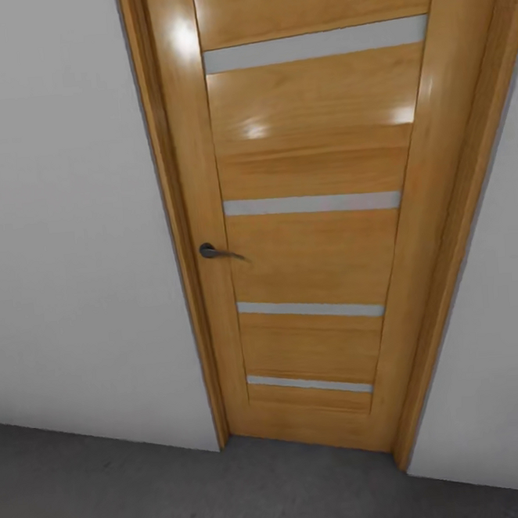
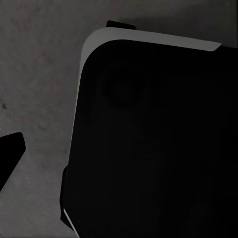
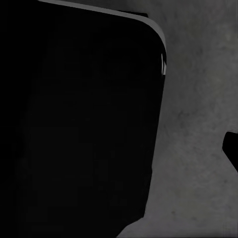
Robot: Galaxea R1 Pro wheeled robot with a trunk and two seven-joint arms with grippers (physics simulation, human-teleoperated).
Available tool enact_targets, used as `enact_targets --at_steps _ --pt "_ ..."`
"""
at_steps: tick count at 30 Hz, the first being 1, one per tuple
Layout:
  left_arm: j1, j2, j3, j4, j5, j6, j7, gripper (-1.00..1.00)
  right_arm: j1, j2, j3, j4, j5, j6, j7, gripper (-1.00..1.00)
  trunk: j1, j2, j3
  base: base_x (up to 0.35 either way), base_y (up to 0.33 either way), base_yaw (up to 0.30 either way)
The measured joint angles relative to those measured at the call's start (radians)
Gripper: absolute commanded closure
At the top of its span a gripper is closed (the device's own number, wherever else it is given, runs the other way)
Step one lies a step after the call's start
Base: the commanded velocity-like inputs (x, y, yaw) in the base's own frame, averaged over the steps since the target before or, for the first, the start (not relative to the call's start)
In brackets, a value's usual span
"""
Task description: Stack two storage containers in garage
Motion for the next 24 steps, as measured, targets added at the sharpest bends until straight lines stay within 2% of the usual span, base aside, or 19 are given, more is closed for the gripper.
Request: enact_targets --at_steps 17,24 --pt "0.0 0.0 0.0 0.0 0.0 0.0 0.0 -1.0 0.0 0.0 0.0 0.0 0.001 0.001 0.0 -1.0 0.0 0.0 0.0 0.0 0.0 -0.245" --pt "0.0 0.0 0.0 0.0 0.0 0.0 0.0 -1.0 0.0 -0.001 0.0 0.0 0.003 0.003 0.0 -1.0 0.0 0.0 0.0 0.0 0.0 -0.072"
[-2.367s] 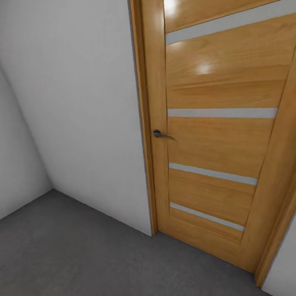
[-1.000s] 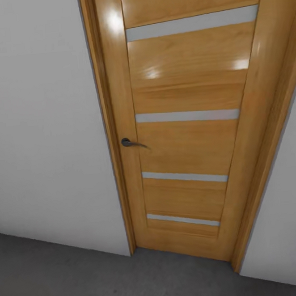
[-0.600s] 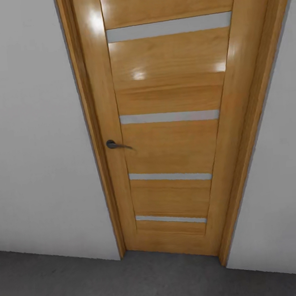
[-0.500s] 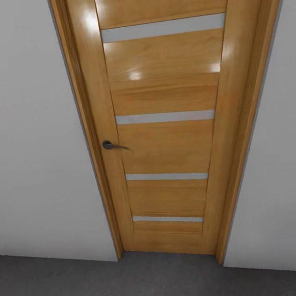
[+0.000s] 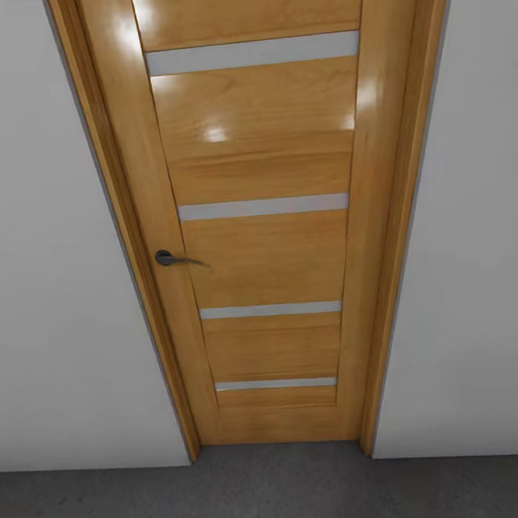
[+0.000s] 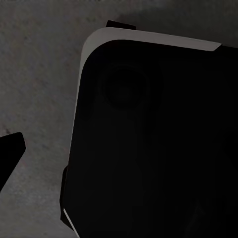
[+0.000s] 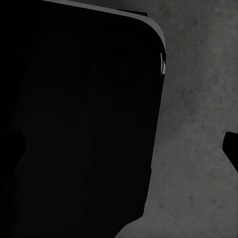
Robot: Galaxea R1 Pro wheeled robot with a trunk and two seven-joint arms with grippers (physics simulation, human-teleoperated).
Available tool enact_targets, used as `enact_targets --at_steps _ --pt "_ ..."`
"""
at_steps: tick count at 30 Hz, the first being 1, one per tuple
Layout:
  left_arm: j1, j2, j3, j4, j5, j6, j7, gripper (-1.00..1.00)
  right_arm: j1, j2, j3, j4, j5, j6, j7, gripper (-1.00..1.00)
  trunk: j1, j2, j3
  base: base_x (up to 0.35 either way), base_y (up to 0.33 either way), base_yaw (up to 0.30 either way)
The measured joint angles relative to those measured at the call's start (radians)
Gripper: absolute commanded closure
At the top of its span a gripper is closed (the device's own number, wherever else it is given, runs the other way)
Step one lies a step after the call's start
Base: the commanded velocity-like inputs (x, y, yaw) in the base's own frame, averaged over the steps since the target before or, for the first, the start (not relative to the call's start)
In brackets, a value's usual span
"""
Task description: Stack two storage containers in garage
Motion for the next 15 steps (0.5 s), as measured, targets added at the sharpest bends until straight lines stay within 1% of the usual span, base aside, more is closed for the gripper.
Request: enact_targets --at_steps 15 --pt "0.0 0.0 0.0 0.0 0.0 0.0 0.0 -1.0 0.0 0.0 0.005 0.0 0.009 0.0 0.0 -1.0 0.0 0.0 0.0 0.004 0.005 -0.004"
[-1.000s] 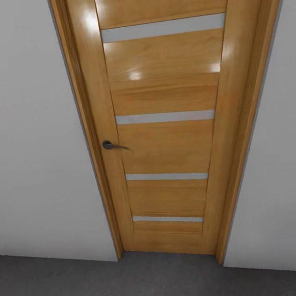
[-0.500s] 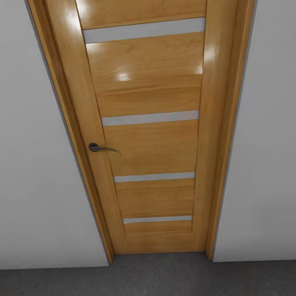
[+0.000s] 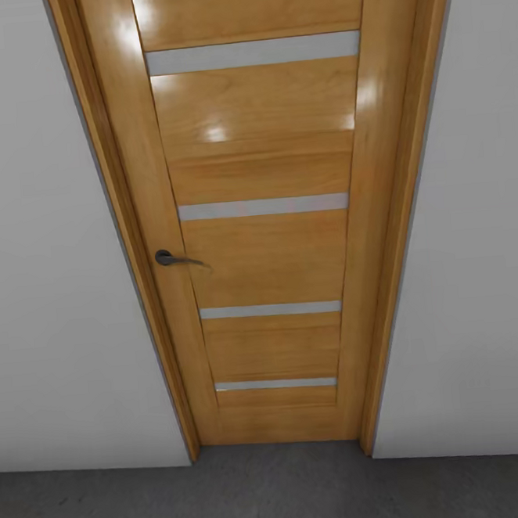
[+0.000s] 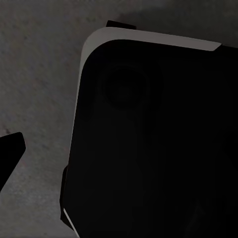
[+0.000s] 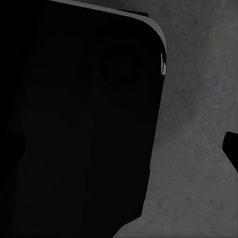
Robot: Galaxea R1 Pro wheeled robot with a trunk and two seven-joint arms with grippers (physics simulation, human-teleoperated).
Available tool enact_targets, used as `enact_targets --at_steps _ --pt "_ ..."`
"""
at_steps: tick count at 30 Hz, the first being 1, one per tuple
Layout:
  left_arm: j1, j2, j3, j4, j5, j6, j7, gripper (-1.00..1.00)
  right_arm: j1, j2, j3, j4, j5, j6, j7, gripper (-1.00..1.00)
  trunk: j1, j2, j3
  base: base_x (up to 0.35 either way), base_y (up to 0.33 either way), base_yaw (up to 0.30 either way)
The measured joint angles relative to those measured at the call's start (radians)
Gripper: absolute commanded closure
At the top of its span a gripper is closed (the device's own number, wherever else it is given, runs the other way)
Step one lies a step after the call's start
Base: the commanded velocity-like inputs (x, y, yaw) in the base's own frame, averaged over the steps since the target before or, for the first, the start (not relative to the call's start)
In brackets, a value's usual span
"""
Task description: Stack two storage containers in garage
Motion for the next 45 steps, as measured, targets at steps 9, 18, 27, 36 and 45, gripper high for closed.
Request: enact_targets --at_steps 9,18,27,36,45 --pt "0.0 0.0 0.0 0.0 0.001 0.0 0.0 -1.0 0.0 0.0 0.002 0.0 0.001 0.001 0.0 -1.0 0.0 0.0 0.0 0.088 0.144 0.0" --pt "0.0 0.0 0.0 0.0 0.001 0.001 0.0 -1.0 0.0 0.001 -0.003 0.0 -0.009 0.0 0.0 -1.0 0.0 0.0 0.0 0.007 0.011 -0.081" --pt "0.0 0.0 0.0 0.0 0.001 0.0 0.0 -1.0 0.0 0.002 -0.004 0.0 -0.009 0.0 0.0 -1.0 0.0 0.0 0.0 0.0 0.0 -0.19" --pt "0.0 0.0 0.0 0.0 0.001 0.0 0.0 -1.0 0.0 0.002 0.002 0.0 0.001 0.0 -0.001 -1.0 0.0 0.0 0.0 0.0 0.0 -0.017" --pt "0.0 0.0 0.0 0.0 0.001 0.001 0.001 -1.0 0.0 0.001 0.001 0.0 0.001 -0.001 -0.001 -1.0 0.0 0.0 0.0 0.106 0.044 0.0"
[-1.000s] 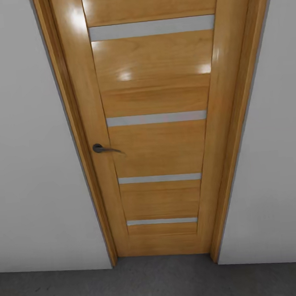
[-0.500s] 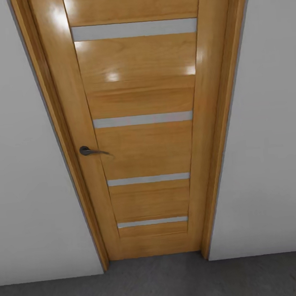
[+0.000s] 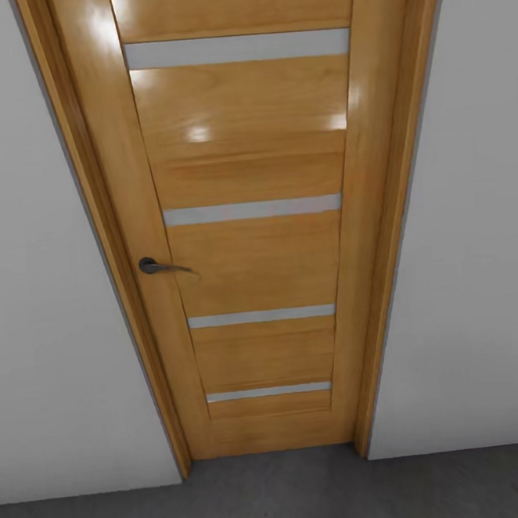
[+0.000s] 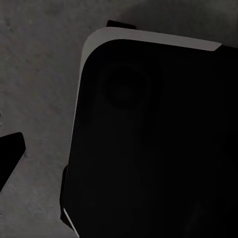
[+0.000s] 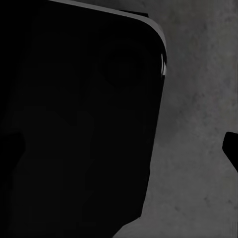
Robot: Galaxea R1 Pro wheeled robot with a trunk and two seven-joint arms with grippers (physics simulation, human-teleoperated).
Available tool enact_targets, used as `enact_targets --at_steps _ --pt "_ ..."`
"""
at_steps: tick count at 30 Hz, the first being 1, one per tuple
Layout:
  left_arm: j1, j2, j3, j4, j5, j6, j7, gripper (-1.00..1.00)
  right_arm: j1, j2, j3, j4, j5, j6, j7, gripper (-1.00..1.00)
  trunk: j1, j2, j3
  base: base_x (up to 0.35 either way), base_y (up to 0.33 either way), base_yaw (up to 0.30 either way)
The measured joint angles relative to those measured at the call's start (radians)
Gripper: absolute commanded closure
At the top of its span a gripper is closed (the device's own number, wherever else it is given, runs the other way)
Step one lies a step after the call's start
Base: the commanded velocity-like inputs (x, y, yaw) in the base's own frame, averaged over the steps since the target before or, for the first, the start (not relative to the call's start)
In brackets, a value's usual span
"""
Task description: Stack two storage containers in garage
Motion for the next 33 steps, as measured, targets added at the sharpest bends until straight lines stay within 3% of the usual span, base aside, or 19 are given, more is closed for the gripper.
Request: enact_targets --at_steps 16,33 --pt "0.0 0.0 0.0 0.0 0.0 0.0 0.0 -1.0 0.0 0.001 0.002 0.0 0.002 0.0 0.0 -1.0 0.0 0.0 0.0 0.243 0.129 0.0" --pt "0.0 0.0 0.0 0.0 0.0 -0.001 -0.001 -1.0 0.0 -0.001 0.002 0.0 0.004 -0.008 0.0 -1.0 0.0 0.0 0.0 0.201 0.007 0.0"
